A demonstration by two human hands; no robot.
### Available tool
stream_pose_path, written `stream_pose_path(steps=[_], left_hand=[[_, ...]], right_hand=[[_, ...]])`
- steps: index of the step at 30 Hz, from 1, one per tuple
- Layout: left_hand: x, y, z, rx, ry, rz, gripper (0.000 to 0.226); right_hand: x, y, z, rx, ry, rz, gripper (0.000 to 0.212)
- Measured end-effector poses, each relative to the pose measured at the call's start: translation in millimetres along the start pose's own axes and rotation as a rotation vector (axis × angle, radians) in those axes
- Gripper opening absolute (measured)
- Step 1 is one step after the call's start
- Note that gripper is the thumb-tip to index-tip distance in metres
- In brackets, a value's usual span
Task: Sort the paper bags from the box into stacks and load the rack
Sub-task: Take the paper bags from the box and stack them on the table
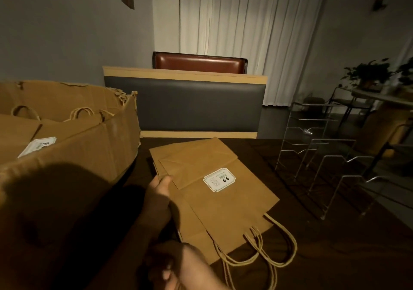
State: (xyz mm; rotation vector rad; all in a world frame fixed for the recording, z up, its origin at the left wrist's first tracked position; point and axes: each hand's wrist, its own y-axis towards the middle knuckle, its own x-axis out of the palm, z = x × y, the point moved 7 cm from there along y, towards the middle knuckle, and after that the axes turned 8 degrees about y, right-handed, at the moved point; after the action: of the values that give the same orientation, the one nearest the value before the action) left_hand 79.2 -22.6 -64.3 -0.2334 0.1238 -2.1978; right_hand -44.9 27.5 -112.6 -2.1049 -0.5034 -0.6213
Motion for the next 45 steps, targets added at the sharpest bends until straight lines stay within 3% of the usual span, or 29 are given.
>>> stream_pose_path(steps=[2,4,7,10,15,18,21,23,26,27,30,32,34,37,41,45], left_hand=[[0,2,-4,-0.074,-0.021,0.029,0.034],[0,4,-7,-0.161,-0.031,0.077,0.045],[15,-7,-8,-0.269,-0.271,0.080,0.035],[40,-28,-15,-0.252,-0.512,0.003,0.037],[69,-86,-25,-0.255,-0.577,-0.143,0.040],[55,-86,-24,-0.218,-0.533,-0.333,0.034],[11,-57,-9,-0.171,-0.517,-0.265,0.037],[-12,-39,18,-0.025,-0.359,-0.212,0.050],[-4,-33,67,0.280,0.049,-0.251,0.092],[6,-37,76,0.328,0.097,-0.300,0.086],[27,-45,69,0.341,0.075,-0.336,0.051],[25,-47,41,0.340,0.134,-0.275,0.052],[25,-56,15,0.303,0.240,-0.314,0.055],[25,-55,16,0.322,0.369,-0.291,0.050],[29,-54,39,0.363,0.373,-0.252,0.042],[17,-53,11,0.250,0.361,-0.257,0.056]], right_hand=[[7,-14,4,0.075,0.240,-0.087,0.011],[4,-31,-11,-0.070,0.335,-0.130,0.021],[-1,-36,-42,-0.262,0.380,-0.098,0.033],[-5,-35,-82,-0.374,0.469,-0.052,0.041],[-13,-30,-142,-0.498,0.435,0.013,0.027],[-25,-36,-190,-0.637,0.246,0.019,0.033],[-31,-51,-244,-0.709,0.050,-0.079,0.038],[-28,-67,-277,-0.762,-0.119,-0.159,0.031],[-16,-86,-294,-0.819,-0.465,-0.210,0.022],[-13,-88,-292,-0.845,-0.540,-0.204,0.021],[-21,-86,-277,-0.895,-0.524,-0.212,0.020],[-38,-78,-259,-0.933,-0.522,-0.201,0.027],[-60,-64,-237,-0.946,-0.562,-0.171,0.034],[-73,-54,-220,-0.949,-0.533,-0.174,0.043],[-74,-49,-225,-0.960,-0.516,-0.169,0.045],[-70,-42,-213,-0.871,-0.699,-0.232,0.046]])
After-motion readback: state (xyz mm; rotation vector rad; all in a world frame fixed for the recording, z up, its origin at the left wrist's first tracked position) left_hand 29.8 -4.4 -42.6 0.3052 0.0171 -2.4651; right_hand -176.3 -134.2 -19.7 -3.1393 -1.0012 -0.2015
